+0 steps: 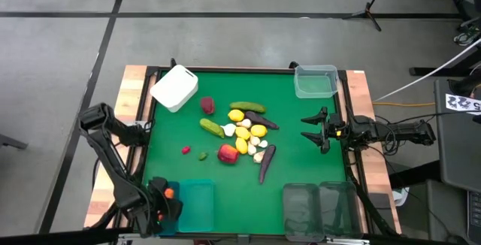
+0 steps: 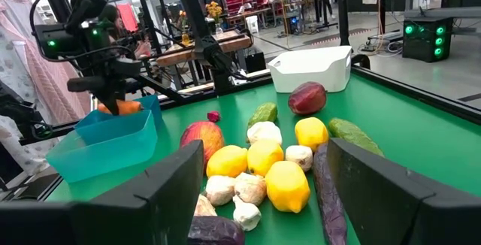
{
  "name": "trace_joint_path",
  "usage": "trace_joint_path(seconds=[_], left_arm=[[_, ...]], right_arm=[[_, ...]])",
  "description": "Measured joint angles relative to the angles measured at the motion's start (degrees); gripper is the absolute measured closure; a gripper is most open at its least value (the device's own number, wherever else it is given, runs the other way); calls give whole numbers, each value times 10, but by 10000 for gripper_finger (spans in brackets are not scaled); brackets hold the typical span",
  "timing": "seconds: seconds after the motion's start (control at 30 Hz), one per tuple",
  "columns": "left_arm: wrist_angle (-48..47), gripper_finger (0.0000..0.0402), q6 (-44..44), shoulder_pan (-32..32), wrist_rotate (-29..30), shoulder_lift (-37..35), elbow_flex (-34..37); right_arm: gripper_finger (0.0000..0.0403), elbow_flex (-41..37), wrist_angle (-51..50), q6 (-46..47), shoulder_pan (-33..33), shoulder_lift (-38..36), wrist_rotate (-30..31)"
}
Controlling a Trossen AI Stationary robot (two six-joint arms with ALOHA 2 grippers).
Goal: Sort produce into baskets
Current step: Put the big orange pepper into the dark blue bin
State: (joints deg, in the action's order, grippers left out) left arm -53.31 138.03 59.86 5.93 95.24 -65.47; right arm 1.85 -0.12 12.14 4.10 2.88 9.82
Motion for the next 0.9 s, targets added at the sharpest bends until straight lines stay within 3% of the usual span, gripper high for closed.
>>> trace_joint_path(seconds=[0.37, 0.9], left_arm=[[-1, 298, -22, 0, 0, 10, 0], [-1, 297, -137, 2, 18, 9, 3]], right_arm=[[123, 0, 0, 0, 0, 0, 0], [123, 0, 0, 0, 0, 0, 0]])
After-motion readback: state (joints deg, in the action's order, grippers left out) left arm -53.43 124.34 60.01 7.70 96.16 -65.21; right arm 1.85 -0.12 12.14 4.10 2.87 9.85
